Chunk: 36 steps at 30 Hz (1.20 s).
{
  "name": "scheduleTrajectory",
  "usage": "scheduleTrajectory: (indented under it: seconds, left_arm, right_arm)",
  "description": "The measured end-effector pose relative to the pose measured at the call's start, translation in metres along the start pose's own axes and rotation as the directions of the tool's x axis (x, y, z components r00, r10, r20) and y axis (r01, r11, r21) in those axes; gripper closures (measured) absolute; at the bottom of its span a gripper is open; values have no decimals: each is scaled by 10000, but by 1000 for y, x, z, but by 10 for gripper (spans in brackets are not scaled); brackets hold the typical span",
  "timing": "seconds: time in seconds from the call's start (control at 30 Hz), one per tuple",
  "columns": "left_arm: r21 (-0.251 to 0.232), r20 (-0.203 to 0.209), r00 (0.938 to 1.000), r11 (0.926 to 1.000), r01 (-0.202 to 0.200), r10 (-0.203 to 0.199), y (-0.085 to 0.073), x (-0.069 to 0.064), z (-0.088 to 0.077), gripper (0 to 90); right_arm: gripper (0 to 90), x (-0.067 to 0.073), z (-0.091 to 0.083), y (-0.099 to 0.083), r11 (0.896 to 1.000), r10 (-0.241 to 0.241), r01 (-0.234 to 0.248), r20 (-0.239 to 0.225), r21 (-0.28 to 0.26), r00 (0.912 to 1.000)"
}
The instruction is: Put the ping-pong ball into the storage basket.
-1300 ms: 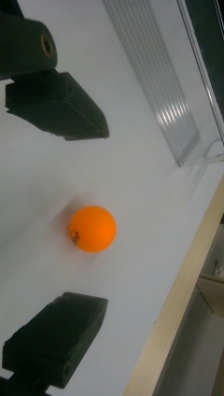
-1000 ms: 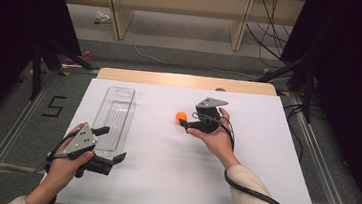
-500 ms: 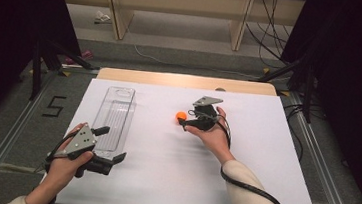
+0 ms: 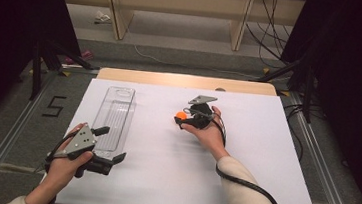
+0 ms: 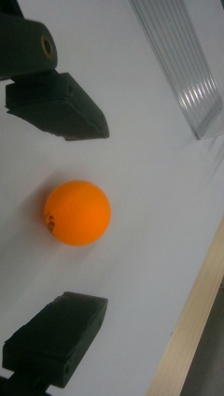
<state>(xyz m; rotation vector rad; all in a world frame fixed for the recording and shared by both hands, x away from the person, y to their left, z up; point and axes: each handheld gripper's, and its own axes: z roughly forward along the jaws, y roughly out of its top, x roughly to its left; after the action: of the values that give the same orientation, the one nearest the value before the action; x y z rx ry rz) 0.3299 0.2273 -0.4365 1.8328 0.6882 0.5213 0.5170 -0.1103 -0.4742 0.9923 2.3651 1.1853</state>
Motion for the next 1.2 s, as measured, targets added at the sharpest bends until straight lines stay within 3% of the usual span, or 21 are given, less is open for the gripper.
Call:
scheduleTrajectory:
  seconds: [0.4,1.2]
  left_arm:
    - [10,16,10000,10000,-5,5,0,0,0,0]
    - [8,11,10000,10000,-3,3,0,0,0,0]
  right_arm:
    - [174,1,14,1,9998,-36,35,17,188,10000]
    - [317,3,29,-2,9982,-104,102,30,598,9999]
